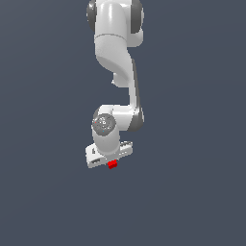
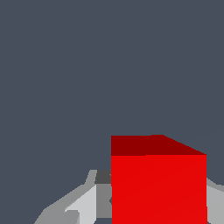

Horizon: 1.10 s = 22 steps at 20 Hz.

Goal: Pick up the red cube and move it to a goal position.

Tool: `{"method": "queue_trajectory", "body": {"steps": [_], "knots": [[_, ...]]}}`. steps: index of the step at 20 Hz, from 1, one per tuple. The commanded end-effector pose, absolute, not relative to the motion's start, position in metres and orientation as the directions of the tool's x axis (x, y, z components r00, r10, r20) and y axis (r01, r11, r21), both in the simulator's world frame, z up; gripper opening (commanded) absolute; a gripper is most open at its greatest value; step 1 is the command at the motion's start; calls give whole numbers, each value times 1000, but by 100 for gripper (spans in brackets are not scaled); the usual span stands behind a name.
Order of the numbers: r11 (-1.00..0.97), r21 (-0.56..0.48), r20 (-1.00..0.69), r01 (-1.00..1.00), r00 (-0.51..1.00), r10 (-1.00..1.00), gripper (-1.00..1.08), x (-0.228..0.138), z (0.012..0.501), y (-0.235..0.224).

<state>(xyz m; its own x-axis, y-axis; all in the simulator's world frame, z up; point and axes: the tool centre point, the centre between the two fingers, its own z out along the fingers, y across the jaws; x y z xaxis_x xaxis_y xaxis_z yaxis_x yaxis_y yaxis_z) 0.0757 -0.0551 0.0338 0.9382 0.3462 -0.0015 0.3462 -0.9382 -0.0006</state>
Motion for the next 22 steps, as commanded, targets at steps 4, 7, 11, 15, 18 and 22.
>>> {"method": "queue_trajectory", "body": {"steps": [4, 7, 11, 15, 18, 22], "knots": [[-938, 0, 0, 346, 938, 346, -100, 66, 59, -51], [-938, 0, 0, 346, 938, 346, -100, 57, 79, -47], [-938, 0, -1, 346, 938, 346, -100, 43, 111, -42], [-938, 0, -1, 346, 938, 346, -100, 29, 147, -36], [-938, 0, -1, 346, 938, 346, -100, 17, 175, -31], [-938, 0, -1, 346, 938, 346, -100, 2, 213, -25]]}}
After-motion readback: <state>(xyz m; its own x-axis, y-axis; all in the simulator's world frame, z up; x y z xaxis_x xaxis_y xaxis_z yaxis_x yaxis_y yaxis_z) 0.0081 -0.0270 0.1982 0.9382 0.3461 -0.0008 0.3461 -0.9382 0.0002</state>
